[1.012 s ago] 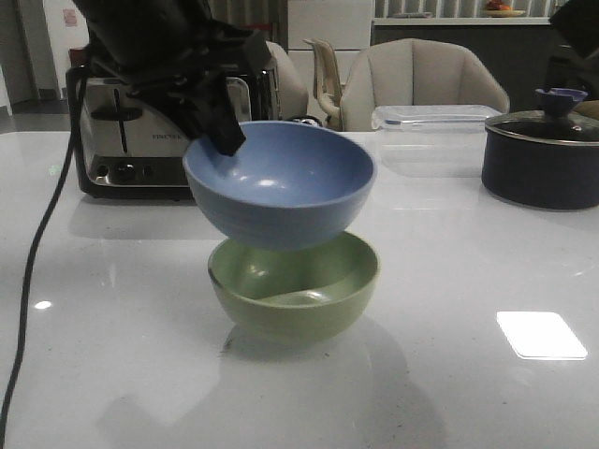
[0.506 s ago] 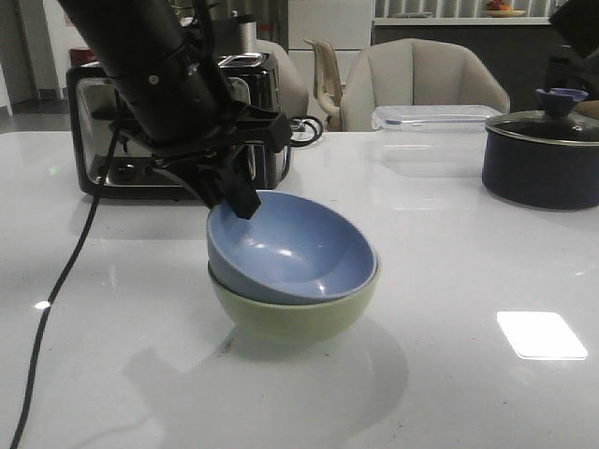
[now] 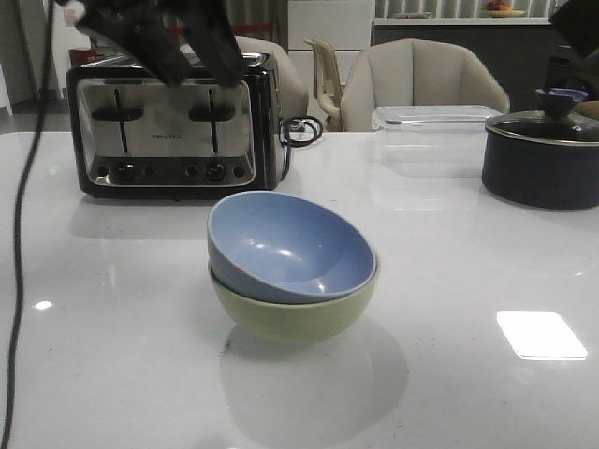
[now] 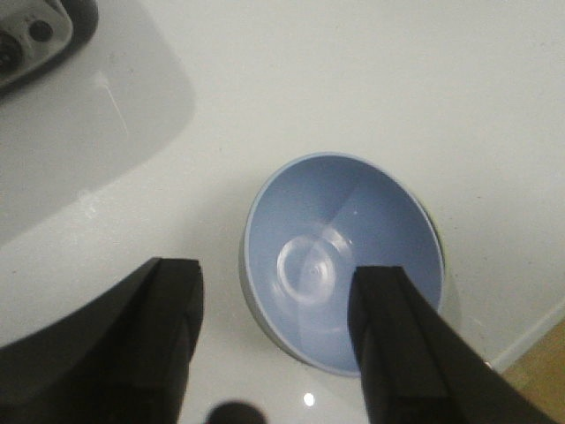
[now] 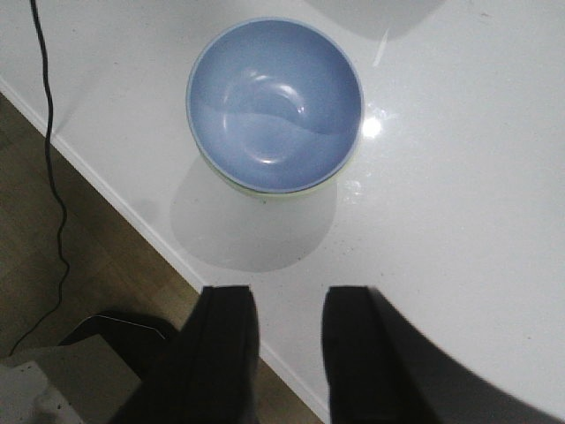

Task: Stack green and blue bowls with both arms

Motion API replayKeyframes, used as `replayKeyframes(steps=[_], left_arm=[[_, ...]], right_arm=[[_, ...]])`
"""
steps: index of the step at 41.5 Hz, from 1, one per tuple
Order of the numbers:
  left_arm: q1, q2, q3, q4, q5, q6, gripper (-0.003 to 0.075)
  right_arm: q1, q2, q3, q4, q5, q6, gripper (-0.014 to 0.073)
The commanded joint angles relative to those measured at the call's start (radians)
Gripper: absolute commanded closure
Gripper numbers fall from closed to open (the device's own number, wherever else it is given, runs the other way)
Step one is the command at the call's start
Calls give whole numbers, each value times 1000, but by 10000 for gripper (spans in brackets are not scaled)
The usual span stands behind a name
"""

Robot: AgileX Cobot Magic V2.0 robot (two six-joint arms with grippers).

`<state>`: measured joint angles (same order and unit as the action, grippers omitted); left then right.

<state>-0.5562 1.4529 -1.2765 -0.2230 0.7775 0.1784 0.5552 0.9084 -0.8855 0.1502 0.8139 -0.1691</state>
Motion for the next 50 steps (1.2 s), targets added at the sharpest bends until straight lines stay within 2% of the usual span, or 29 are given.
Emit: replayKeyframes(steps=[1,22,32,37,40,45,50], left_arm=[[-6,-160,36,-6,-30,20,283],[-6,-778,482,66,-30,34,283],[-6,-881,564,66,-48,34,283],[-6,-880,564,70,-54,27,290],[-6,-878,564,74,-54,24,334],[-6,-876,564,108,-54,-28,456],[-6,-876,564,112,-54,-28,577]], right_arm=[[-2,-11,-25,2,-60,1,270],[-2,-11,-25,2,-60,1,270],[-2,-11,-25,2,-60,1,270],[-2,-11,-25,2,-56,1,333],[-2,-11,-25,2,-52,1,426],[-2,-11,-25,2,-47,1,560],[-2,-11,-25,2,-35,1,547]])
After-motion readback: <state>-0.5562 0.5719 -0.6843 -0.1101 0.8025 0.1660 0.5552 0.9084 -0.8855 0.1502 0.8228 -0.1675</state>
